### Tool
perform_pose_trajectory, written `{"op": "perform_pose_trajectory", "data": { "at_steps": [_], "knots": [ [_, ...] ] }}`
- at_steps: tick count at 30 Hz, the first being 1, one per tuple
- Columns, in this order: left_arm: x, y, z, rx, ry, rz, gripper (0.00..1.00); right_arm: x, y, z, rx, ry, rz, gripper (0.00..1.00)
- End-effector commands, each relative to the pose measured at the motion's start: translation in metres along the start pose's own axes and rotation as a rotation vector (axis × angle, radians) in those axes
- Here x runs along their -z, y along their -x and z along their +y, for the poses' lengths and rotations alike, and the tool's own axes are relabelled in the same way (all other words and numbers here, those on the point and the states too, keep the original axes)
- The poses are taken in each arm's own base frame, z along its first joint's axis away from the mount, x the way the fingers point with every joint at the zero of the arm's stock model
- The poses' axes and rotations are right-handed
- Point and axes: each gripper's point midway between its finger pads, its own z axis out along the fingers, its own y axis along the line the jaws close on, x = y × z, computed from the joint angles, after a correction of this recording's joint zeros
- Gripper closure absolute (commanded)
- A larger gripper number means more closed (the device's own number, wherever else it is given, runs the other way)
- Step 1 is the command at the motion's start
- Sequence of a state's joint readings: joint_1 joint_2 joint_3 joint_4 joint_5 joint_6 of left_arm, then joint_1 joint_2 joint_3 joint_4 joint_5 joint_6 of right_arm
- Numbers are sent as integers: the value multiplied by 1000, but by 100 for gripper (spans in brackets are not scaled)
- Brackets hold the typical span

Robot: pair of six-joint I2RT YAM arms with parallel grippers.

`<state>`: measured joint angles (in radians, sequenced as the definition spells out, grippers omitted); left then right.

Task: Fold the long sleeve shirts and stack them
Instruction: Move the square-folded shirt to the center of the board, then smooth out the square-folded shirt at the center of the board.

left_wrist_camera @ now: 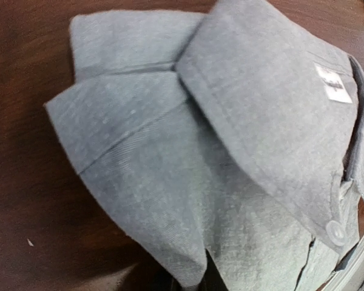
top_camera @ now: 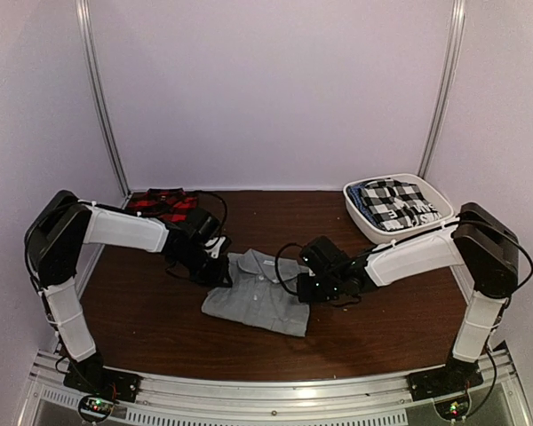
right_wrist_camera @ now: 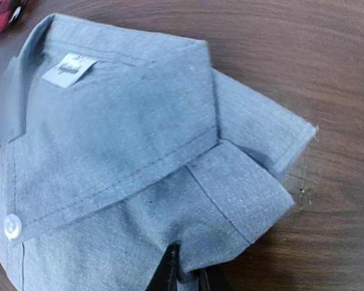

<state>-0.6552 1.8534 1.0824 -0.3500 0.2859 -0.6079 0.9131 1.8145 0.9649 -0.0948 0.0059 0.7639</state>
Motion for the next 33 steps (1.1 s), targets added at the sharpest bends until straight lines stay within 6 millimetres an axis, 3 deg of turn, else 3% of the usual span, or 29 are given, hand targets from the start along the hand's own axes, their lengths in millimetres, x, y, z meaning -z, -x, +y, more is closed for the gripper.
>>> {"op": "perform_pose_trajectory", "data": {
  "at_steps": [1, 3, 7, 12, 14, 16, 19, 21, 26, 30, 33],
  "knots": [
    [17, 15, -37, -36, -60, -35, 94, 11, 15, 13, 34, 2, -20, 99],
    [29, 19, -51, -45, -73, -52, 99, 22, 22, 14, 57, -4, -27, 100],
    [44, 10, -76, -49, -87, -63, 100, 47, 35, 17, 104, -7, -52, 100],
    [41, -7, -93, -34, -81, -62, 100, 64, 34, -1, 132, -46, -48, 100],
    [32, -15, -90, -19, -74, -46, 94, 62, 27, -14, 132, -64, -32, 100],
    [22, -21, -80, -6, -46, -37, 76, 56, 19, -29, 120, -75, -9, 100],
    [13, -21, -64, -4, 14, -44, 61, 49, 11, -49, 101, -100, 9, 82],
    [9, -19, -59, -7, 32, -44, 60, 46, 8, -59, 88, -115, 18, 74],
    [10, -15, -49, -18, 72, -54, 64, 55, 12, -72, 66, -153, -1, 67],
    [15, -16, -40, -25, 113, -59, 73, 72, 25, -70, 58, -173, -40, 67],
    [12, -23, -28, -16, 127, -41, 80, 87, 37, -58, 51, -141, -81, 67]
  ]
}}
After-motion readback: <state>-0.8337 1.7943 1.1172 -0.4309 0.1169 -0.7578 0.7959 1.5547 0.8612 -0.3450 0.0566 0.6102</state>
